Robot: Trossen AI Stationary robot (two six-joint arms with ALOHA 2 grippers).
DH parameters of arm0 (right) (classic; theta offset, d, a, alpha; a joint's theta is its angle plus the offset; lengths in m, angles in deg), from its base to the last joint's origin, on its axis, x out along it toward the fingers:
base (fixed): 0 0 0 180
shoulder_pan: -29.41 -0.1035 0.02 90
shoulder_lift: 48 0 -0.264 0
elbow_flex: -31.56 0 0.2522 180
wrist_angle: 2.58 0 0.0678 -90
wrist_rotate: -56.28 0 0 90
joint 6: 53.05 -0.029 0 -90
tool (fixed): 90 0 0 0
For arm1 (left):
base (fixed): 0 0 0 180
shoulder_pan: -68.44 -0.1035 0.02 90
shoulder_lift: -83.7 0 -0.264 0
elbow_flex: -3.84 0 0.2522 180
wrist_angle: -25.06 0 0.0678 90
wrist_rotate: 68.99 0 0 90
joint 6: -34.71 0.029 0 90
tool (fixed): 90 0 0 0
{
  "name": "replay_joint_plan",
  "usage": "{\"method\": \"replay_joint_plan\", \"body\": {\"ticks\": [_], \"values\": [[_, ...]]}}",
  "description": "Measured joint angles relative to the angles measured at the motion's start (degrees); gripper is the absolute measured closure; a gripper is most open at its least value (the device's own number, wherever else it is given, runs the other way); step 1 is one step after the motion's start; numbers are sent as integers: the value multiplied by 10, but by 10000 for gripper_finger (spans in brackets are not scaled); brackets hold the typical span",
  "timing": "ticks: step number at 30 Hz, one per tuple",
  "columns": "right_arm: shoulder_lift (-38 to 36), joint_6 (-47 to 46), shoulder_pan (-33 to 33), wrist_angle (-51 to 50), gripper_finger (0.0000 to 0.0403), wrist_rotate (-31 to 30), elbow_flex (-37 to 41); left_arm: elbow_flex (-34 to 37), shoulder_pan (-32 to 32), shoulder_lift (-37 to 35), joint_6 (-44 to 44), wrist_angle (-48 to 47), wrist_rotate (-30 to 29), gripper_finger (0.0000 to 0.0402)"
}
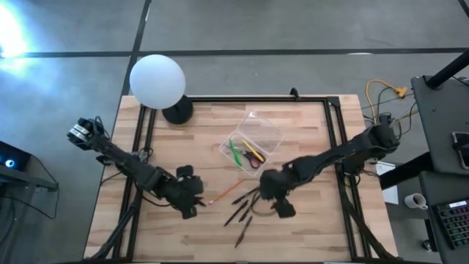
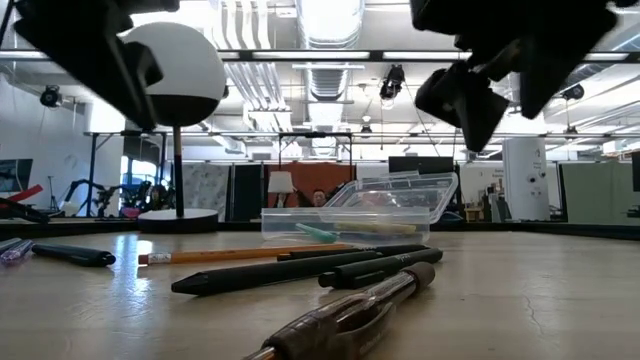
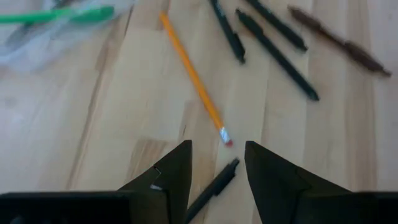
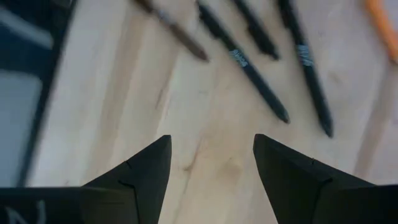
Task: Pick & place school supplies into a supply box
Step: Put the black pen into the transparent supply box
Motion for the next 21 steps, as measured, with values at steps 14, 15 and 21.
{"method": "replay_joint_plan", "body": {"ticks": [14, 15, 21], "values": [[192, 126, -14, -38, 184, -110, -148, 28, 14, -17, -19, -6, 0, 270], [201, 133, -13, -38, 184, -112, -152, 28, 14, -17, -19, -6, 0, 270], [237, 140, -8, -38, 184, -111, -160, 29, 14, -17, -19, -23, 0, 270]]}}
